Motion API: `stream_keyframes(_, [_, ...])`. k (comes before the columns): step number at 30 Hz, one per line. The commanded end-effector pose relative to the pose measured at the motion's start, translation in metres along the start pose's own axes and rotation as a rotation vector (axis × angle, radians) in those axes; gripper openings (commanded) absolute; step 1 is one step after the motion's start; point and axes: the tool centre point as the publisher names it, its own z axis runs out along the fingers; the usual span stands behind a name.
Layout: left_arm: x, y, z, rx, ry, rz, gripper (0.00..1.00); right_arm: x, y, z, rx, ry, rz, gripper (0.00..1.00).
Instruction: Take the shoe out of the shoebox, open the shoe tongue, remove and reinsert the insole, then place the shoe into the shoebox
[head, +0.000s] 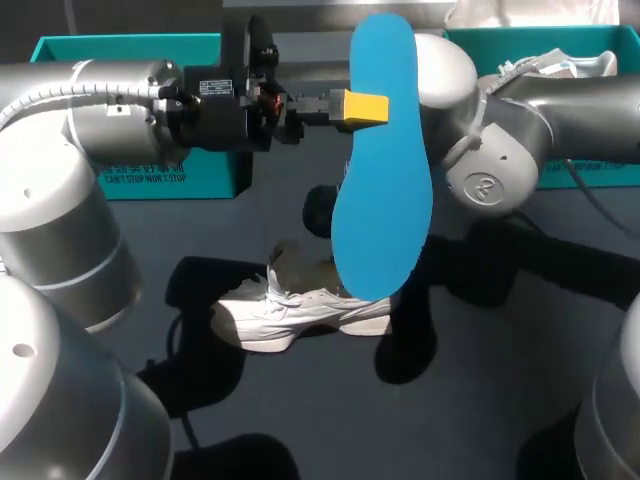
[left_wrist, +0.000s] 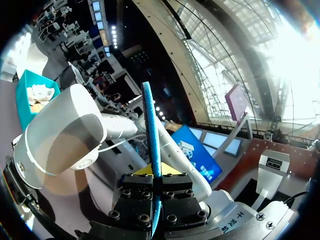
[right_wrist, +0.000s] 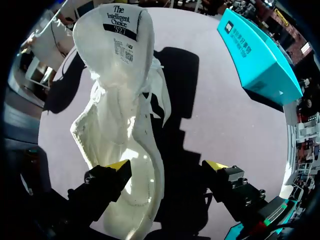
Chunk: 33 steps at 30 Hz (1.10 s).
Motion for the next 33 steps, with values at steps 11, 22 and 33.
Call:
stream_keyframes(11, [0.0, 0.0, 0.001, 0.001, -0.001, 0.0, 0.0, -0.007, 0.016, 0.029, 0.054, 0.023, -0.015, 0.4])
stream_keyframes(22, [0.0, 0.0, 0.001, 0.001, -0.001, 0.0, 0.0, 0.011, 0.019, 0.028, 0.092, 0.079, -0.007, 0.0])
stream_keyframes(33, [0.0, 0.0, 0.001, 0.001, -0.001, 0.0, 0.0, 0.039, 0.016, 0.002, 0.074, 0.144, 0.581, 0.0])
